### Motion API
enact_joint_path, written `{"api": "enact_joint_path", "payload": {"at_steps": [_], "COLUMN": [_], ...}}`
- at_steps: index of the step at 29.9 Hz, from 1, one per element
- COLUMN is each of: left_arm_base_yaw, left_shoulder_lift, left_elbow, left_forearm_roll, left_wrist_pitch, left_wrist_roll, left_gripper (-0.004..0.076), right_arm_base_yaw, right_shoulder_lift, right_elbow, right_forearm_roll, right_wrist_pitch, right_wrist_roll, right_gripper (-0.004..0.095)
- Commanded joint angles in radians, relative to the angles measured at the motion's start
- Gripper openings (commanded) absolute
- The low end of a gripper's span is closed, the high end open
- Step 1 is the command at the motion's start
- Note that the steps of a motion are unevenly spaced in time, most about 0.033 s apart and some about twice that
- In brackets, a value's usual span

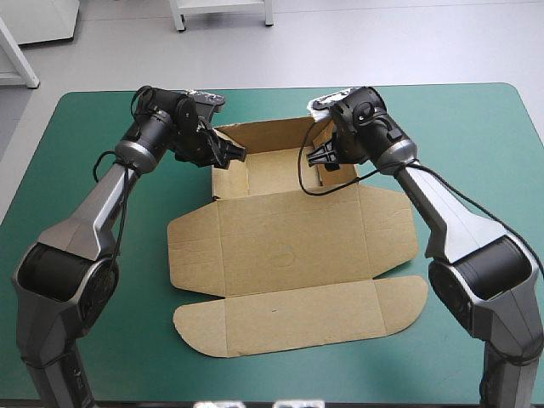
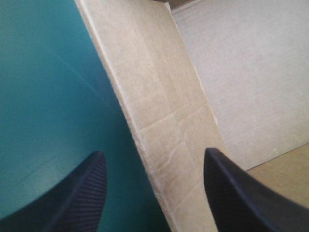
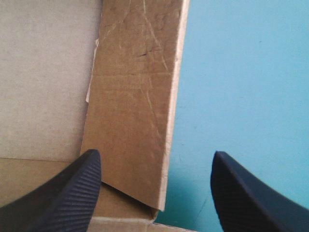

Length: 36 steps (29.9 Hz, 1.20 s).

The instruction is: Fold the box

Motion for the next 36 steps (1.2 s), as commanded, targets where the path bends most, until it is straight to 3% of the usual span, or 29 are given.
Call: {"api": "enact_joint_path", "payload": {"at_steps": [1,7,14,18,25,30,36], "left_arm_base_yaw": [-0.009,-0.009,-0.011,-0.011,-0.011,-0.009,-0.009], "left_shoulder_lift": [-0.136,-0.345,-0.722,-0.948,-1.296,-1.421,-1.426], "left_elbow": [-0.030,0.153,0.663,0.910,1.248,1.320,1.320], "left_forearm_roll": [-0.024,-0.170,-0.260,-0.268,-0.258,-0.232,-0.236], "left_wrist_pitch": [-0.041,-0.129,-0.454,-0.546,-0.688,-0.679,-0.632], "left_wrist_roll": [0.032,0.130,0.185,0.185,0.185,0.166,0.166], "left_gripper": [0.0430,0.0419,0.0410,0.0410,0.0410,0.0410,0.0410], "right_arm_base_yaw": [0.003,0.003,0.003,0.003,0.003,0.003,-0.019], "right_shoulder_lift": [-0.107,-0.185,-0.236,-0.240,-0.240,-0.214,-0.131], "right_elbow": [-0.041,-0.047,-0.047,-0.047,-0.047,-0.047,-0.047], "right_forearm_roll": [-0.044,-0.042,0.010,0.041,0.012,-0.030,-0.056], "right_wrist_pitch": [-0.013,-0.002,0.003,0.003,-0.017,-0.091,-0.117], "right_wrist_roll": [-0.001,-0.005,-0.035,-0.045,-0.049,-0.049,-0.041], "right_gripper": [0.0608,0.0605,0.0604,0.0604,0.0472,0.0487,0.0602]}}
